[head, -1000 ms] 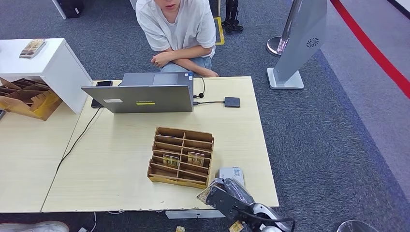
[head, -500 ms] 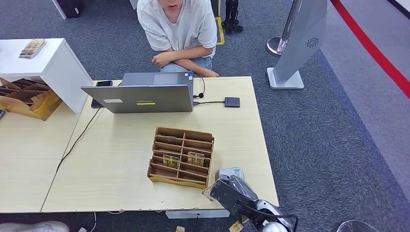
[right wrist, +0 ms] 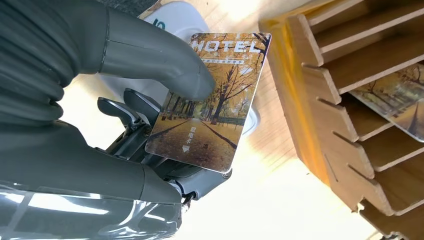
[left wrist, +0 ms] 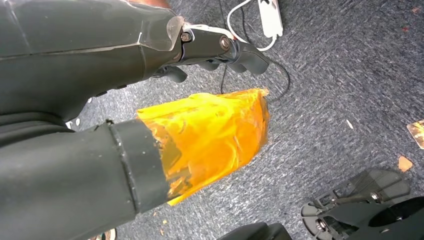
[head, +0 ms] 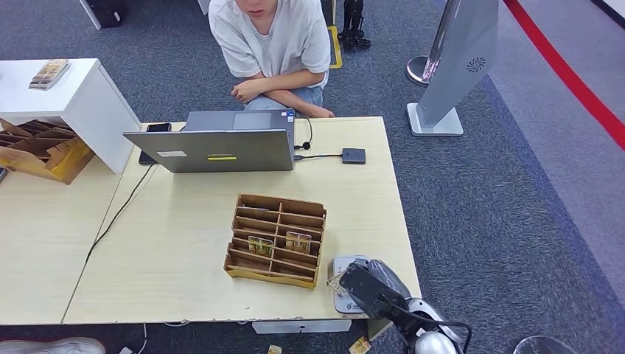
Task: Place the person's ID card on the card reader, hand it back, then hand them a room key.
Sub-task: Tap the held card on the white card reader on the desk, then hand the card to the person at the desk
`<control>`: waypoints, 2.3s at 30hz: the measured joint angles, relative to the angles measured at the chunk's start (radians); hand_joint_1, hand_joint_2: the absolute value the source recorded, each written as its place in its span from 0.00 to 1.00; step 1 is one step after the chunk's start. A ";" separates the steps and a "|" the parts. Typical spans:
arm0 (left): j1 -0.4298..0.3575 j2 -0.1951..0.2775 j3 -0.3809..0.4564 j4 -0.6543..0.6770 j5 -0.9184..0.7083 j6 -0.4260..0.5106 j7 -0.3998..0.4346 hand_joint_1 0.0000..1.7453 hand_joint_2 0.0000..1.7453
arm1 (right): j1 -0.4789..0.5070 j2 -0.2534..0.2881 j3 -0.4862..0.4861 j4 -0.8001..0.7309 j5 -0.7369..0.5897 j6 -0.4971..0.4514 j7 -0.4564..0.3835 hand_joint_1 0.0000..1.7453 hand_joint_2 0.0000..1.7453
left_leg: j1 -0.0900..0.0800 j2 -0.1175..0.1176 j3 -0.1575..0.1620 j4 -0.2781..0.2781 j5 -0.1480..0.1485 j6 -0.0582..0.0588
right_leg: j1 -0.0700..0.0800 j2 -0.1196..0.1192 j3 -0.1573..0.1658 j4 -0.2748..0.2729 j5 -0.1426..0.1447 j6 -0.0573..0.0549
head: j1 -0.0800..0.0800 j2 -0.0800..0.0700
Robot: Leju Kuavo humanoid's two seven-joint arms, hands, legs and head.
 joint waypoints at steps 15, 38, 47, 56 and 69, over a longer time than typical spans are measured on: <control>0.000 0.001 0.002 0.000 -0.007 0.000 0.000 0.00 0.00 | -0.003 -0.009 -0.004 0.008 0.029 0.046 0.031 1.00 1.00 | 0.000 0.000 0.000 0.000 0.000 0.000 | 0.000 0.000 0.000 0.000 0.000 0.000 | 0.000 0.000; 0.000 -0.001 0.004 0.000 -0.014 -0.003 0.006 0.00 0.00 | -0.054 0.032 0.025 0.091 0.247 -0.008 0.125 1.00 1.00 | 0.000 0.000 0.005 0.000 0.000 0.000 | 0.000 0.000 0.005 0.000 0.000 0.000 | 0.000 0.000; 0.000 -0.002 0.011 0.000 -0.015 -0.003 0.014 0.00 0.00 | -0.073 0.056 0.032 0.114 0.331 -0.017 0.155 1.00 1.00 | 0.000 0.000 0.007 0.000 0.000 0.000 | 0.000 0.000 0.007 0.000 0.000 0.000 | 0.000 0.000; 0.000 -0.002 0.020 0.000 -0.016 -0.003 0.016 0.00 0.00 | -0.088 0.071 0.038 0.132 0.429 -0.030 0.189 1.00 1.00 | 0.000 0.000 0.008 0.000 0.000 0.000 | 0.000 0.000 0.008 0.000 0.000 0.000 | 0.000 0.000; 0.000 -0.002 0.023 0.000 -0.018 -0.003 0.021 0.00 0.00 | -0.101 0.092 0.038 0.141 0.563 -0.059 0.222 1.00 1.00 | 0.000 0.000 0.008 0.000 0.000 0.000 | 0.000 0.000 0.009 0.000 0.000 0.000 | 0.000 0.000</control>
